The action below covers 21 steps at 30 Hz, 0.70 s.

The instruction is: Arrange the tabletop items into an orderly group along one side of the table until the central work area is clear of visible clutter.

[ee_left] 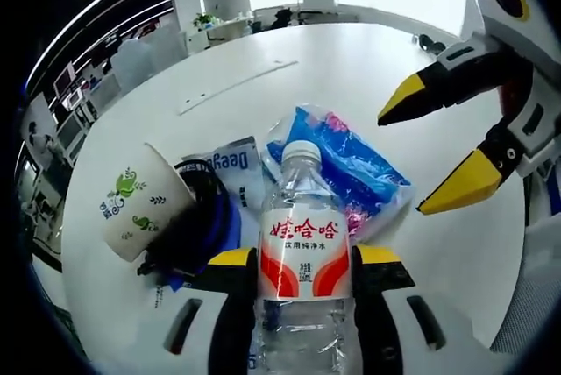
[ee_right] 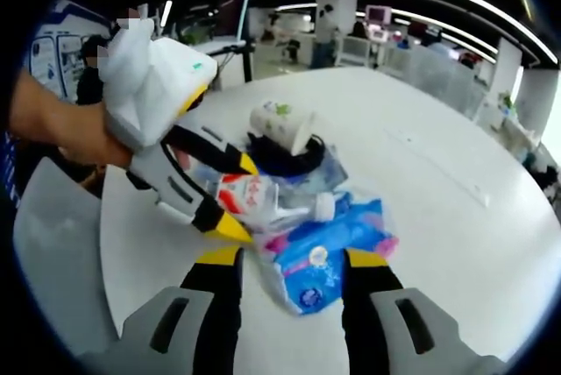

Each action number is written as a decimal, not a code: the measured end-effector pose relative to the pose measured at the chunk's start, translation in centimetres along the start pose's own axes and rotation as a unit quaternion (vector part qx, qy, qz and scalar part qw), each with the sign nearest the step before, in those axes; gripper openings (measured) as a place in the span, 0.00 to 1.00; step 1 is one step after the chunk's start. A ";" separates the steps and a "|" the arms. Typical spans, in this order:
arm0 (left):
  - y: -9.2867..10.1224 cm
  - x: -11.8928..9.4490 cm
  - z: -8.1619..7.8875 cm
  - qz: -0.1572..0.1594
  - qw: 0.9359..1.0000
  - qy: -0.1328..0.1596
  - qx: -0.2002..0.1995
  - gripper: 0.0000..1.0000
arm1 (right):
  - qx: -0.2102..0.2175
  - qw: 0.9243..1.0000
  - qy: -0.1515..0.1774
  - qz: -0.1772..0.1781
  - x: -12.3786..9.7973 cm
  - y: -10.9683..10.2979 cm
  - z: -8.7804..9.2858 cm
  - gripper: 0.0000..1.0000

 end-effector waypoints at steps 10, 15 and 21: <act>0.2 0.2 -0.2 -0.001 1.000 0.009 0.001 0.39 | 0.009 1.000 0.005 -0.002 0.8 0.8 -0.5 0.41; -0.1 0.0 -0.3 0.004 1.000 0.025 -0.018 0.38 | 0.015 1.000 0.006 -0.006 1.3 0.9 -0.7 0.41; -0.3 -0.6 -0.4 0.008 0.998 0.055 -0.042 0.37 | 0.020 1.000 0.016 -0.006 1.5 0.9 -1.6 0.40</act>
Point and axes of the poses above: the point that each gripper's makers call its tool centre point, and the gripper's own axes: x roughly forward along the fingers, y roughly to its right, z roughly out of its underside, the point moved 1 cm from there along -x, roughly backward along the fingers, and after that the axes turned 1 degree about z, right-handed, at the moved point
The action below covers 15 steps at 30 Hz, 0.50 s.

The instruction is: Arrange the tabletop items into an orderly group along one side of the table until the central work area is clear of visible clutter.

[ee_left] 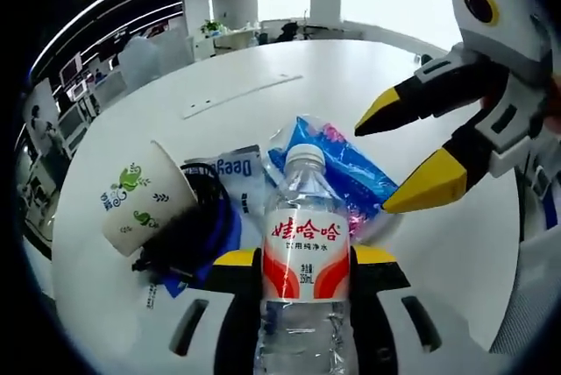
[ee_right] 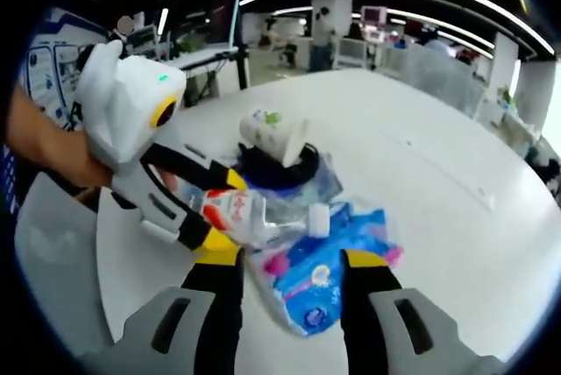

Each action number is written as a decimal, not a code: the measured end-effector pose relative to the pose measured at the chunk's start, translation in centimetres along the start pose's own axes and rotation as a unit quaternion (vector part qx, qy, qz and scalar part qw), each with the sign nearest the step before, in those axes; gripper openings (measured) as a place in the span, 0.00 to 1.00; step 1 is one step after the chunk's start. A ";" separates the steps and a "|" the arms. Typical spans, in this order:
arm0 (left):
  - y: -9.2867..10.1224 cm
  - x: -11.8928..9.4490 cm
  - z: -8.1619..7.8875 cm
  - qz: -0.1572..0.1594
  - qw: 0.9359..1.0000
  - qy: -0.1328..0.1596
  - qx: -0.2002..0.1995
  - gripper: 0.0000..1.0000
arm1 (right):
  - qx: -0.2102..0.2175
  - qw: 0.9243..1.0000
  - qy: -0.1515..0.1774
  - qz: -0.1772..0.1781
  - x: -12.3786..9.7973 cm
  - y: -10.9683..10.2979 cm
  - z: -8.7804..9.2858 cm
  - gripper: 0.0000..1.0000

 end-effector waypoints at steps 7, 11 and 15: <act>-0.1 -0.7 -0.2 0.005 1.000 0.028 -0.006 0.37 | 0.007 1.000 0.006 -0.001 0.4 0.0 -0.7 0.40; -0.2 -1.2 -0.7 0.003 0.999 0.046 -0.011 0.37 | 0.016 1.000 0.014 -0.005 0.7 -0.3 -1.3 0.40; -0.3 -1.8 -1.2 0.001 0.997 0.075 -0.016 0.36 | 0.038 0.999 0.030 -0.013 0.6 -0.5 -2.4 0.38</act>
Point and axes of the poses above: the point that each gripper's makers call its tool centre point, and the gripper's own axes: x roughly forward along the fingers, y roughly to its right, z roughly out of its underside, the point moved 1 cm from there along -x, roughly backward along the fingers, and after that the axes turned 1 degree about z, right-handed, at the moved point
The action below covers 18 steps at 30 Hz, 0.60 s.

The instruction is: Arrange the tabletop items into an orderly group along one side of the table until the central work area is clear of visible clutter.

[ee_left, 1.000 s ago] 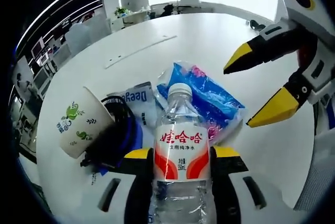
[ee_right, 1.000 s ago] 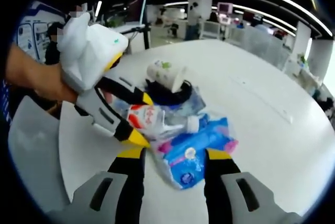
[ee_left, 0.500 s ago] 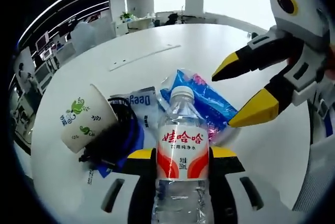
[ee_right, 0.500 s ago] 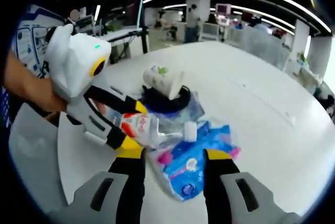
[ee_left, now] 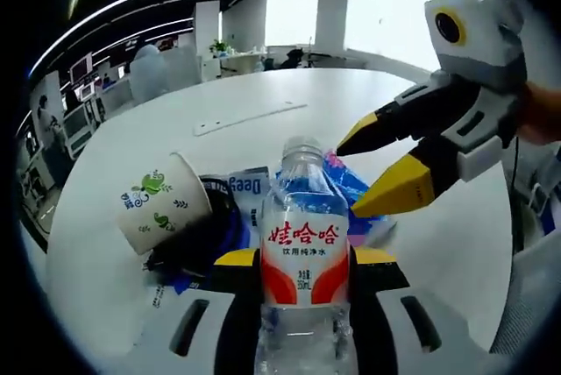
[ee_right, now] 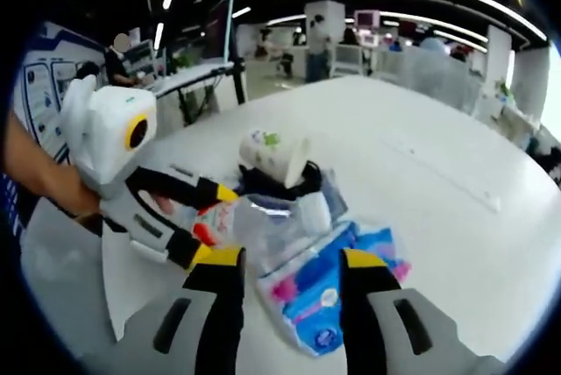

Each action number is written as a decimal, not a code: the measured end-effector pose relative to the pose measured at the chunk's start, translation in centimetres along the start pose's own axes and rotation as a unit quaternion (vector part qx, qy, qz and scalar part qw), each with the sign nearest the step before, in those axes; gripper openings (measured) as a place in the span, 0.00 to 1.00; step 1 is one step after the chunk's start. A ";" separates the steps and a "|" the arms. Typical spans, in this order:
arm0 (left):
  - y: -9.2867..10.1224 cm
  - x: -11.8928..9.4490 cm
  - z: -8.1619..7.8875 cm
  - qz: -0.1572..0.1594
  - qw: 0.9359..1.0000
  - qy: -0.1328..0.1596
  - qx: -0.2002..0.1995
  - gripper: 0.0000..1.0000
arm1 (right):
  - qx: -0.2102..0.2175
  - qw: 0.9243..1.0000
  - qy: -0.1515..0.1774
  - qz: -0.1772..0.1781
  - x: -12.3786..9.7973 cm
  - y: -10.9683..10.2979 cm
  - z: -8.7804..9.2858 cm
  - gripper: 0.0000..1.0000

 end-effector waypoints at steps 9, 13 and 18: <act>0.3 -0.6 -0.2 0.004 1.000 0.028 -0.008 0.36 | 0.051 0.997 0.046 -0.018 -0.7 -0.2 -2.0 0.34; 0.6 -0.9 -0.5 0.002 0.999 0.041 -0.002 0.36 | 0.062 0.997 0.051 -0.020 -0.6 -0.3 -2.3 0.34; 0.6 -1.1 -0.5 0.007 0.998 0.060 0.001 0.37 | 0.075 0.995 0.056 -0.031 -0.6 -0.8 -2.7 0.33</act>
Point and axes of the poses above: the point that each gripper's makers call its tool centre point, and the gripper's own axes: x roughly forward along the fingers, y roughly to its right, z roughly out of its underside, the point moved 1 cm from there along -x, roughly backward along the fingers, and after that the axes turned 1 degree about z, right-handed, at the moved point
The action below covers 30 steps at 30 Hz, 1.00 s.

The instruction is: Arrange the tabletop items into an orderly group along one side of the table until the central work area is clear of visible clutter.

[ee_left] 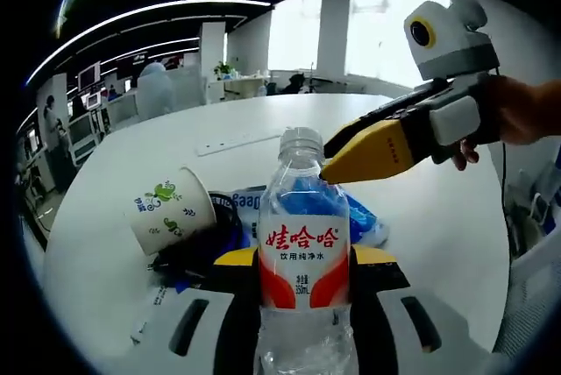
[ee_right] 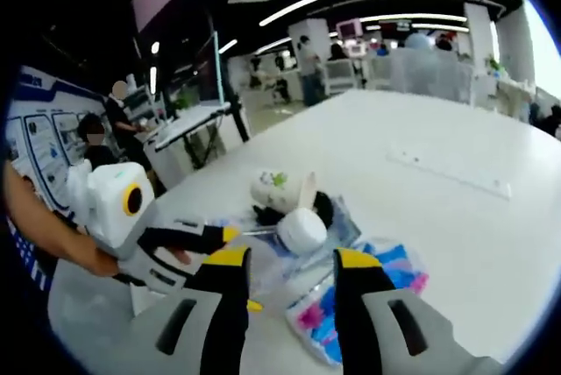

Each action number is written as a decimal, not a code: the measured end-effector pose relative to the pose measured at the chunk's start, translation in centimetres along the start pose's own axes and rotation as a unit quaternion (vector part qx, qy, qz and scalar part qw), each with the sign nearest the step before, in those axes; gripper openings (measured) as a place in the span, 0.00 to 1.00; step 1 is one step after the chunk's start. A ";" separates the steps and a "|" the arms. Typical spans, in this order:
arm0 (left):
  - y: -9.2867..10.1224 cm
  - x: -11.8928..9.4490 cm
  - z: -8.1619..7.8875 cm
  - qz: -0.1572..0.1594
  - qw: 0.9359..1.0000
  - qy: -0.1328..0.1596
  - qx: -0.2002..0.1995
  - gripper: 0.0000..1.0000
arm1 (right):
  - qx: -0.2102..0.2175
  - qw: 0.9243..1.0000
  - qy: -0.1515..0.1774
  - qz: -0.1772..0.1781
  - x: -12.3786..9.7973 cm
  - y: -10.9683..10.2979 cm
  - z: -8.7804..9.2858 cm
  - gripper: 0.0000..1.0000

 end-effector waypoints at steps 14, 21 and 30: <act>0.3 -0.9 -0.3 0.021 0.999 0.044 0.007 0.39 | 0.030 0.999 0.007 -0.031 0.2 -1.5 -0.8 0.27; 0.4 -1.6 -0.4 0.027 0.997 0.069 0.010 0.39 | 0.048 0.998 0.016 -0.041 0.0 -2.2 -1.4 0.23; 0.3 -2.5 -0.4 0.003 0.996 0.085 0.022 0.40 | 0.050 0.997 0.013 -0.052 0.2 -3.6 -1.9 0.22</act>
Point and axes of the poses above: the point that each gripper's makers call its tool centre point, and the gripper's own axes: x roughly forward along the fingers, y roughly to its right, z roughly out of its underside, the point moved 1 cm from there along -x, roughly backward along the fingers, and after that the axes turned 1 degree about z, right-handed, at the moved point
